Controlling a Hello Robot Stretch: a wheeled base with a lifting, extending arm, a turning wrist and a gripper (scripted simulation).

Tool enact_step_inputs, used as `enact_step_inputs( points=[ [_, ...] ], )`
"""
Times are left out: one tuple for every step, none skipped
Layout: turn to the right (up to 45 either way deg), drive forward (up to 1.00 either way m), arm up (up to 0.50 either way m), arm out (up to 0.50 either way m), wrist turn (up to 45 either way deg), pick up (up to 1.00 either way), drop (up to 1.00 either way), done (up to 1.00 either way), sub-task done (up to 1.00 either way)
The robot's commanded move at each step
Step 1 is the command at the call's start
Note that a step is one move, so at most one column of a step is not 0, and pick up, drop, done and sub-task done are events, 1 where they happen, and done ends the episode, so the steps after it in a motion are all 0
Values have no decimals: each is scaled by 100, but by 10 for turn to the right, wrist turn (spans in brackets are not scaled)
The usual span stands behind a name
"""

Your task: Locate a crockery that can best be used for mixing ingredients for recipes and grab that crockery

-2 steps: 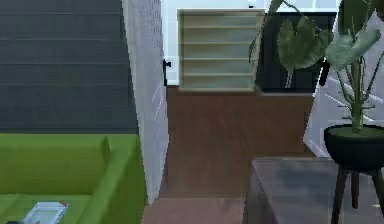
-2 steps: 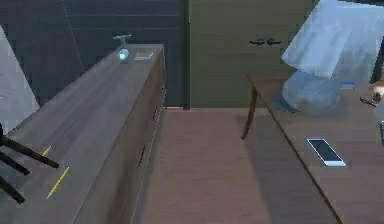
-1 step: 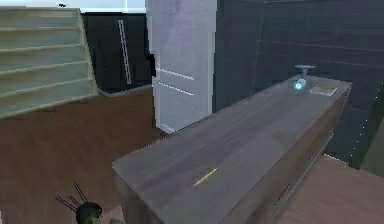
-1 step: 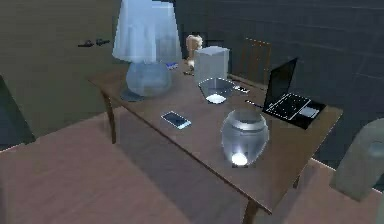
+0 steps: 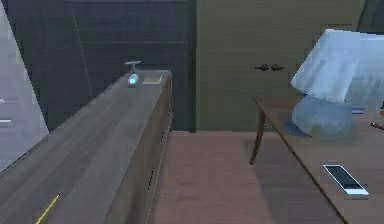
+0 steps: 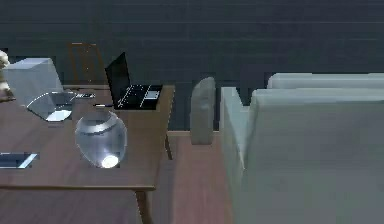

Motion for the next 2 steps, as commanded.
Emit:
enact_step_inputs(
  points=[
    [450,0,0,0,0,0,0,0,0],
    [0,40,0,0,0,0,0,0,0]
  ],
)
